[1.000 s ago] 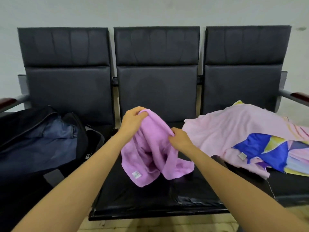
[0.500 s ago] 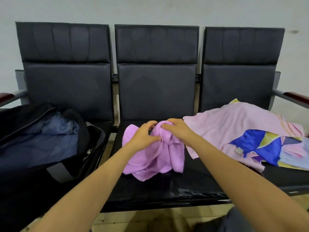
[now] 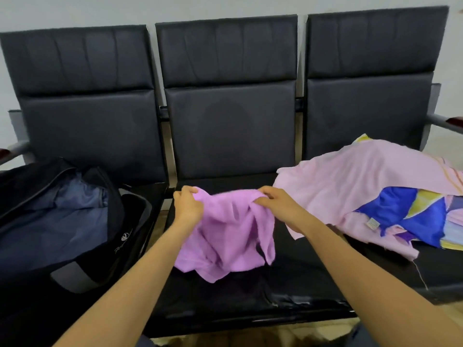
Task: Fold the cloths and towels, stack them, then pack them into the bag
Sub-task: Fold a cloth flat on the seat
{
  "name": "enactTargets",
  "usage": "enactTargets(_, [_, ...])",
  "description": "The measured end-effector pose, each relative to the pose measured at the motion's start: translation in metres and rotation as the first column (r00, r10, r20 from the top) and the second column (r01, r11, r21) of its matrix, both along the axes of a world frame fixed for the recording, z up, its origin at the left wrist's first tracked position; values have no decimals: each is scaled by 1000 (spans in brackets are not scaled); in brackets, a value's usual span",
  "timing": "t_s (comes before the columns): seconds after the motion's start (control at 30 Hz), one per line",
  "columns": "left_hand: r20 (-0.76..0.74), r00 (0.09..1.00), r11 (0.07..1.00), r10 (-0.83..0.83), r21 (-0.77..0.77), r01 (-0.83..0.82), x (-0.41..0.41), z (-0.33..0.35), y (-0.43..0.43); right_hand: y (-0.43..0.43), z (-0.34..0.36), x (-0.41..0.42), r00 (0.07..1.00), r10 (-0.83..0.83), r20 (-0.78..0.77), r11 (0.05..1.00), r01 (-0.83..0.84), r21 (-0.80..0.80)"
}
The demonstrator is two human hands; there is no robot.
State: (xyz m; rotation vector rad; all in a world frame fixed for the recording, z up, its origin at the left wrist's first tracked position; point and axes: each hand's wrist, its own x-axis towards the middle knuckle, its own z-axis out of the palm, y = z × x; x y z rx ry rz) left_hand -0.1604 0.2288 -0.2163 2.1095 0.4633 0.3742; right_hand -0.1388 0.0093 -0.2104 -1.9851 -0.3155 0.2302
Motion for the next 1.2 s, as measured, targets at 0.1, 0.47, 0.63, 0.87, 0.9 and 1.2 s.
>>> enactTargets(0.1, [180,950,964,-254,-34,264,-6,-8,-19,14,0,9,999,38,39,999,-38,-2])
enactTargets(0.47, [48,954,909,-295,323,264,10,-22,-18,4,-7,36,984,175,-29,980,-177,-93])
enactTargets(0.63, [29,969,970,-244,1,244,10,-15,-7,7,-21,45,969,244,45,829,-184,-527])
enactTargets(0.87, [-409,722,784,-558,25,621,-1,-7,7,12,-11,43,982,191,8,981,-190,-46])
enactTargets(0.9, [-474,696,761,-540,77,644,-1,-12,9,14,-10,41,980,196,46,979,-193,-61])
enactTargets(1.2, [-136,774,776,-619,-254,577,-1,1,8,8,-26,34,929,337,-154,721,-360,-593])
